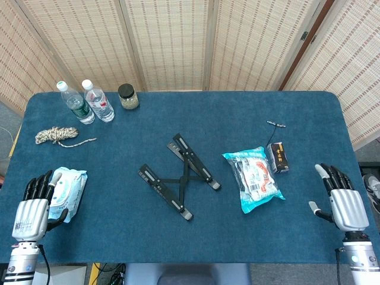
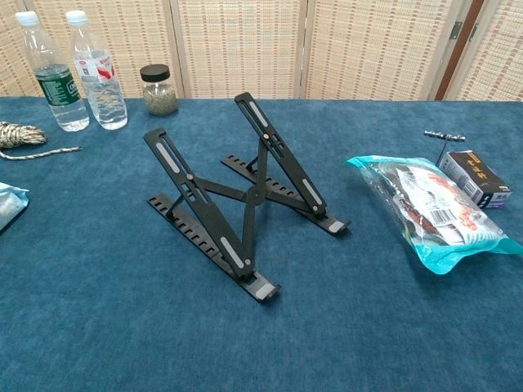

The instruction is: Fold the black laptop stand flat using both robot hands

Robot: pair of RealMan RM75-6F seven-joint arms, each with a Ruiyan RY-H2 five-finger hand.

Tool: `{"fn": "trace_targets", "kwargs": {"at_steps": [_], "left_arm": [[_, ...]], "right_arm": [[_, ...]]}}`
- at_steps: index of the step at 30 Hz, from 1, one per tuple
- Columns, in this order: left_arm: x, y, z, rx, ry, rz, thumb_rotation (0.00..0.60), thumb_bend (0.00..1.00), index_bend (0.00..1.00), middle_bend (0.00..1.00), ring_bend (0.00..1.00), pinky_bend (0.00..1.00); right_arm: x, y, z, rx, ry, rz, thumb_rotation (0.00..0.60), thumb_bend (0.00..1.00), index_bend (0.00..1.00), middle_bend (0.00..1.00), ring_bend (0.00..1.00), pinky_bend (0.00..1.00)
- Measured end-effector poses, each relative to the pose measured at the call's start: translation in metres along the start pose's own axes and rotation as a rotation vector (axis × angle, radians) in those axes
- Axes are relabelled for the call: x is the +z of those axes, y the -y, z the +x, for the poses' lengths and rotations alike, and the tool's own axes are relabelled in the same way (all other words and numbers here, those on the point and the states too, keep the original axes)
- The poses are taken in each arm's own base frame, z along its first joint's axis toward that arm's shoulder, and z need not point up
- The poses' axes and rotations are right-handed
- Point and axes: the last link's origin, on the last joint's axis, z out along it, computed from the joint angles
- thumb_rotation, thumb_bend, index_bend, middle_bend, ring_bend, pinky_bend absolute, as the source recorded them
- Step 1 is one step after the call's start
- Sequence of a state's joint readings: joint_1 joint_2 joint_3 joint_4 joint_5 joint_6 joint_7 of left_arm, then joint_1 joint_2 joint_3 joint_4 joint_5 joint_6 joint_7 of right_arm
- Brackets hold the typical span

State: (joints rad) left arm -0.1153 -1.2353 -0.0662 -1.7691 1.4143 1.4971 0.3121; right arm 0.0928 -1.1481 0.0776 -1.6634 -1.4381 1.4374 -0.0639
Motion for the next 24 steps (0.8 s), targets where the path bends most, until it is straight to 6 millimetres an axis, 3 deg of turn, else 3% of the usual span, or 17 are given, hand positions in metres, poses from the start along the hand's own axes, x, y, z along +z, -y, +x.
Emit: {"fn": "trace_targets", "kwargs": {"at_steps": [14,24], "left_arm": [[0.000,0.002,0.001,-0.002,-0.006,-0.005,0.600,0.27,0.08,0.02,0.03,0.00],[0.002,0.003,0.001,-0.001,-0.003,-0.023,0.600,0.27,0.08,0.02,0.03,0.00]], "right_arm": [[0.009,0.011,0.002,0.051,0.030,0.046,0.600,0.20,0.00,0.10,0.00,0.12],[0.036,0.041,-0.001,0.282,0.172,0.140,0.600,0.20,0.00,0.09,0.00,0.12]]}}
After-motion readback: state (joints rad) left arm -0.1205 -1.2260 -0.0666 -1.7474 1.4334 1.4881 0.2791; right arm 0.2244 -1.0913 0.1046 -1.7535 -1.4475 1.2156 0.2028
